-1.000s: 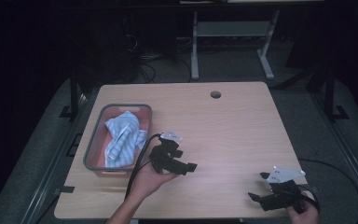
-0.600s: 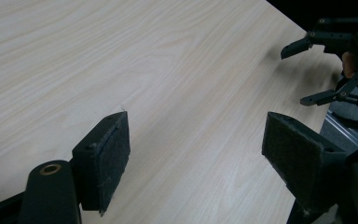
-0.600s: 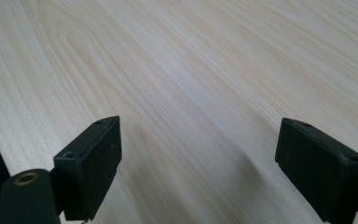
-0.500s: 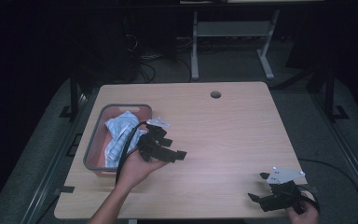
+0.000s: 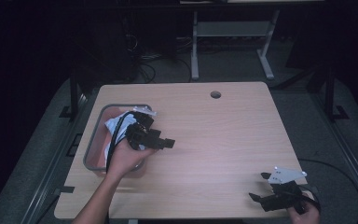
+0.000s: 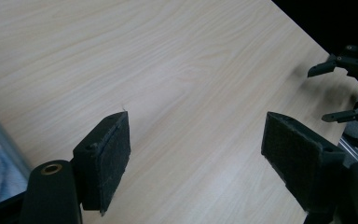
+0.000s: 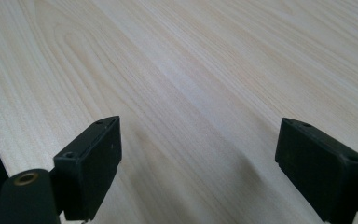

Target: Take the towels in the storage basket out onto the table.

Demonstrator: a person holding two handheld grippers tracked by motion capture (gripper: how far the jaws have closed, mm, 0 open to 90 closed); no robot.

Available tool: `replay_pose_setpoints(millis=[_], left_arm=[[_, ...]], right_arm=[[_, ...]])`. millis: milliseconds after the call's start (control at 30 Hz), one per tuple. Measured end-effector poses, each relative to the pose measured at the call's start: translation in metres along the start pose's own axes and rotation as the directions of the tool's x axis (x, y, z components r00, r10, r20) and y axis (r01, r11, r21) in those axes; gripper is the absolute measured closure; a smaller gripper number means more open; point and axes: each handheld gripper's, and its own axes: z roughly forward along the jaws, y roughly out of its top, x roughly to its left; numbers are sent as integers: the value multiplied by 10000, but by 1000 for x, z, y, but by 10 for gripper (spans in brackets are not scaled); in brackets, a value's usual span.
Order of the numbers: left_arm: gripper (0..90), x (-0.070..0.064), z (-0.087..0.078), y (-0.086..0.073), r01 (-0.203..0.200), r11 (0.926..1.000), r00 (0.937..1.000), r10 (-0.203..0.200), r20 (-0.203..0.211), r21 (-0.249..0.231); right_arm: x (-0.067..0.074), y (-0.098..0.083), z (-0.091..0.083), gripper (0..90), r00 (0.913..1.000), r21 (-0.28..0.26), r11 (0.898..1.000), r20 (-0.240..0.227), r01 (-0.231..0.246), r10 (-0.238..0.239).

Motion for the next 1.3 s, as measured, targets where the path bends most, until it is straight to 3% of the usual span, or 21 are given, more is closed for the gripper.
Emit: replay_pose_setpoints(millis=[200, 333, 400, 567, 800, 900, 1200, 1300], left_arm=[[255, 14, -12, -2, 72, 10000, 9996, -73, -257, -25], [255, 23, -20, -4, 450, 9988, 9987, -455, -246, -205], [255, 26, -24, -4, 373, 9992, 9978, -381, -542, -165], [255, 34, -30, -4, 530, 9983, 9964, -545, -649, -257], [255, 52, -40, -11, 1000, 9941, 9897, -1038, -984, -422], [255, 58, -43, -15, 1035, 9941, 9847, -1069, -1379, -315], [254, 79, -54, -29, 1685, 9842, 9692, -1754, -1730, -540], [252, 85, -56, -31, 1862, 9804, 9607, -1953, -1975, -636]], right_arm=[[0, 0, 1, 138, 10000, 47, 10000, -7, -30, 30], [1, 1, 3, 138, 9999, 125, 9999, -129, 104, -103], [2, 1, 3, 138, 9998, 185, 9997, -144, 153, -150], [2, 1, 3, 138, 9999, 140, 9999, -170, 13, -11], [1, 1, 3, 138, 9998, 101, 9999, -152, 116, -115], [1, 1, 3, 138, 9998, 149, 9999, -173, 48, -45], [1, 1, 1, 138, 9999, 77, 9999, -71, 149, -148], [2, 1, 1, 138, 9999, 91, 9999, -91, 130, -129]])
